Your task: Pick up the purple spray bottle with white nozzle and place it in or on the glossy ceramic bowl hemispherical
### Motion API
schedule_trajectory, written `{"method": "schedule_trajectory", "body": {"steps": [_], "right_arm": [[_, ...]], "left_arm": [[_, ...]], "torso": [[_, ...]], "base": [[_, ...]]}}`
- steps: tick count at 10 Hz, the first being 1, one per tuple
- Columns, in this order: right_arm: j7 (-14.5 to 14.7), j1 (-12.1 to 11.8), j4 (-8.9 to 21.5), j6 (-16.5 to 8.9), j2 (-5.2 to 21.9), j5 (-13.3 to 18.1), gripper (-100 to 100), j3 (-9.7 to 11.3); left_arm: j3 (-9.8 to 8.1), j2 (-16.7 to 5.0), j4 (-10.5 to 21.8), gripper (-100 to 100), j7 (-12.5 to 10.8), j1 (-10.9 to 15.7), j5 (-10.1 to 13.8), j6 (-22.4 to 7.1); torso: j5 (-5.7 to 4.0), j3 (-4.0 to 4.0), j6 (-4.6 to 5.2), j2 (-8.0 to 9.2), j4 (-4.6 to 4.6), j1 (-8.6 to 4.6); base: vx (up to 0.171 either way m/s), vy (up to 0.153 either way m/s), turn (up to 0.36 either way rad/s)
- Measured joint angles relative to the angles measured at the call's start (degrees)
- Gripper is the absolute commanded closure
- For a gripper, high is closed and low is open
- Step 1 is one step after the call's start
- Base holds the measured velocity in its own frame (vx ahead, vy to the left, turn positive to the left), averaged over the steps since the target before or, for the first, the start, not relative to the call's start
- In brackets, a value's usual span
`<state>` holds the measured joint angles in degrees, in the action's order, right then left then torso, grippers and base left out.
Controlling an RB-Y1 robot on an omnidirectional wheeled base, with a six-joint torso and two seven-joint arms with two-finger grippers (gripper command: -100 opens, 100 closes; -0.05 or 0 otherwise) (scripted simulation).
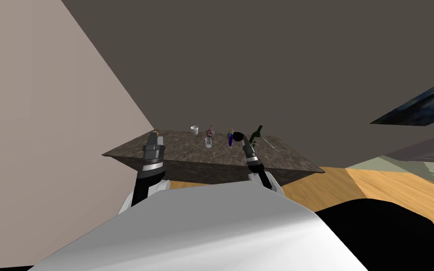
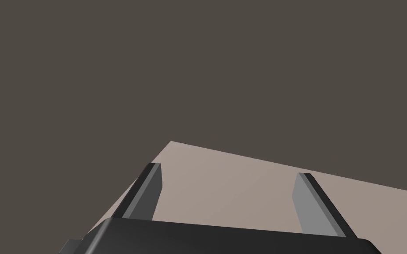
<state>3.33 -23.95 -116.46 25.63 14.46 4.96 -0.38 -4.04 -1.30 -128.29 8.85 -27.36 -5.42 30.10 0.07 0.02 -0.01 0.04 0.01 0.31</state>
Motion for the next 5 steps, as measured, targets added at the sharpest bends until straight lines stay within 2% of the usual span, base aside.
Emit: {"method": "schedule_trajectory", "body": {"steps": [5], "right_arm": [[2.8,2.6,6.7,-6.2,5.1,3.8,-100,-3.0]], "left_arm": [[0.00,0.0,0.0,0,0.0,0.0,0.0,0.0]], "torso": [[0.00,-0.02,0.00,-0.04,-0.01,-0.01]], "base": [[0.004,0.086,0.137]]}}
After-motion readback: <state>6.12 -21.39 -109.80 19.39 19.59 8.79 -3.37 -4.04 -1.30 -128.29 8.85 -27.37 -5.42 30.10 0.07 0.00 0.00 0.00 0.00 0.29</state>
